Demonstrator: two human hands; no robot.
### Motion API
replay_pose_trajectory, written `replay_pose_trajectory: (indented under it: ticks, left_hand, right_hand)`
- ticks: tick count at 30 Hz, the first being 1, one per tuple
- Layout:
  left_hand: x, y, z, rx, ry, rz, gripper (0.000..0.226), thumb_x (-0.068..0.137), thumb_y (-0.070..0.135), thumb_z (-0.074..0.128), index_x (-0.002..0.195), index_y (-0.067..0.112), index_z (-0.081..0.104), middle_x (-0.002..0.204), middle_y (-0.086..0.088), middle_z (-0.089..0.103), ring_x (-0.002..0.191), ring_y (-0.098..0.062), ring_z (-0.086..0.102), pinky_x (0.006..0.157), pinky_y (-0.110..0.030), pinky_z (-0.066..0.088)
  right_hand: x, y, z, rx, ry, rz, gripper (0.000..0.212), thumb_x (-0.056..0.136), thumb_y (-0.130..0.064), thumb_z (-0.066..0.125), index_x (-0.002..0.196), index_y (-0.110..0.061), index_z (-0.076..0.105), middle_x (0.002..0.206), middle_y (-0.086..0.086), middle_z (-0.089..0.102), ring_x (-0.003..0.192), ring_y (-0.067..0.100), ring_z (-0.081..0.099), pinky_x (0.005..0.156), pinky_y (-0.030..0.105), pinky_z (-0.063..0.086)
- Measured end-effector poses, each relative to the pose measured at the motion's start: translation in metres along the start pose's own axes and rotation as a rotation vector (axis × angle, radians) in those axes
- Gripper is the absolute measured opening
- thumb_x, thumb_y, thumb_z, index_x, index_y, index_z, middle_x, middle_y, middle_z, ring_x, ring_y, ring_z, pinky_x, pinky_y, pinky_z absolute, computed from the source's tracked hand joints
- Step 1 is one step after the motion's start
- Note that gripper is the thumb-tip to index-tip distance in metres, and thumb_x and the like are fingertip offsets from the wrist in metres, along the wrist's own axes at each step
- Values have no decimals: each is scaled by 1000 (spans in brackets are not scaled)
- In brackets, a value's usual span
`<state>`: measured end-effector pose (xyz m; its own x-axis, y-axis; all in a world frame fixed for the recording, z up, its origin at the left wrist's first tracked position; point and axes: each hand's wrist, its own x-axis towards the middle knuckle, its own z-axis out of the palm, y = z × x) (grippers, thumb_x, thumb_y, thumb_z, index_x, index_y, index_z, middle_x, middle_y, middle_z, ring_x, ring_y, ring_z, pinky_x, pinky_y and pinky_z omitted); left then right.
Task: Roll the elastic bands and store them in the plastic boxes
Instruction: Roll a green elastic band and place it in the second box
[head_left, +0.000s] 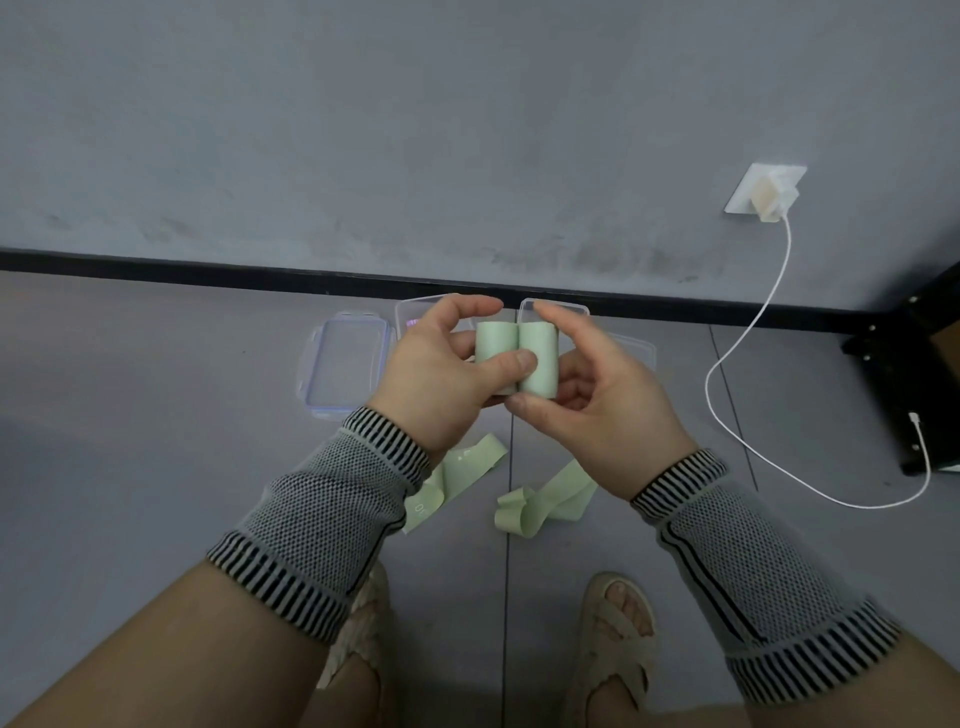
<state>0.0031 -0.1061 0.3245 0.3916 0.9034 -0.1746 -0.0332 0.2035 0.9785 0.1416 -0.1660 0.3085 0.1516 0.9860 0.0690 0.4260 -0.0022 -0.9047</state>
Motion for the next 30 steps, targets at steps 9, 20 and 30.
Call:
replay_pose_trajectory:
  ticks: [9, 20, 30]
  left_hand:
    - [5, 1, -9, -109, 12, -82, 33, 89, -3, 54, 119, 13, 55, 77, -5, 70, 72, -18, 68, 60, -27, 57]
    - [0, -1, 0, -11, 19, -56, 36, 85, -3, 61, 117, 11, 55, 79, -7, 72, 75, -21, 70, 70, -36, 59]
    - [-1, -1, 4, 61, 17, -40, 47, 80, 1, 69, 122, 12, 51, 88, -14, 72, 82, -28, 70, 79, -42, 57]
  right_hand:
    - [0, -5, -6, 138, 18, -12, 55, 73, -12, 78, 110, -42, 52, 72, -4, 67, 62, 6, 62, 63, 21, 51]
    - [1, 0, -2, 8, 38, 5, 54, 69, -18, 82, 108, -42, 54, 65, -8, 59, 57, 1, 58, 59, 19, 49]
    - [1, -2, 1, -97, 48, 3, 61, 71, -35, 76, 126, -38, 49, 70, -12, 56, 64, 1, 58, 62, 14, 48]
